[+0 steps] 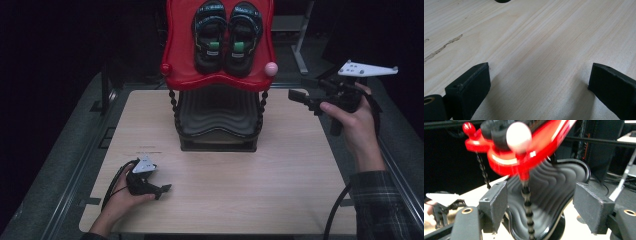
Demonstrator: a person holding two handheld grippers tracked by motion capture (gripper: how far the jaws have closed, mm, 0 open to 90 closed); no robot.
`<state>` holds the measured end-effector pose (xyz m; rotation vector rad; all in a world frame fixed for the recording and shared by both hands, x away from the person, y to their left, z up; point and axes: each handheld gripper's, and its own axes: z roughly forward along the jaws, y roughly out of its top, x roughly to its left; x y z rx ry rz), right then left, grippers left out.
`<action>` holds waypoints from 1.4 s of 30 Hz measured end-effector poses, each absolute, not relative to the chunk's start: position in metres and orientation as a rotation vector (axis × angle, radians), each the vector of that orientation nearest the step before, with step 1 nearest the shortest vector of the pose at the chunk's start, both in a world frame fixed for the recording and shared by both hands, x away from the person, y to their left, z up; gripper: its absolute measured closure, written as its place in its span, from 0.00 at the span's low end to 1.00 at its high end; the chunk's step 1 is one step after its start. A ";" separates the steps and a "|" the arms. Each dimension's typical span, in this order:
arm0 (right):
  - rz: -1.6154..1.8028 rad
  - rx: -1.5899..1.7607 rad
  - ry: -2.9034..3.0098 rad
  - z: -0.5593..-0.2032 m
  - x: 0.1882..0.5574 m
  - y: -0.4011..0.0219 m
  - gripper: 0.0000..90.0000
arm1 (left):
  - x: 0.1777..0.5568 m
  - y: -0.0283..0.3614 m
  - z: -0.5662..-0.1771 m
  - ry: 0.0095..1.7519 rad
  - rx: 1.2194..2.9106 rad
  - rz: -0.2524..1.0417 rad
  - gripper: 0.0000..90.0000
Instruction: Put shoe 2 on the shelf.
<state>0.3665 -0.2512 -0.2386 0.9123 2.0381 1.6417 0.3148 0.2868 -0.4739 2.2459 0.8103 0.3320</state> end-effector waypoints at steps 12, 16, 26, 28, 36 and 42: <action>1.548 0.961 2.123 -0.309 0.342 -0.241 0.29 | 0.315 0.286 -0.474 0.814 2.237 0.335 0.03; 1.526 0.991 2.144 -0.335 0.334 -0.239 0.29 | 0.315 0.287 -0.474 0.811 2.241 0.336 0.03; 1.457 1.090 2.215 -0.396 0.311 -0.239 0.28 | 0.315 0.287 -0.474 0.811 2.241 0.335 0.03; 1.422 1.106 2.233 -0.407 0.307 -0.240 0.28 | 0.315 0.287 -0.474 0.811 2.241 0.336 0.03; 1.189 1.177 2.334 -0.447 0.295 -0.245 0.26 | 0.315 0.287 -0.474 0.811 2.239 0.337 0.03; 1.044 1.214 2.395 -0.467 0.294 -0.245 0.24 | 0.315 0.287 -0.474 0.811 2.239 0.337 0.03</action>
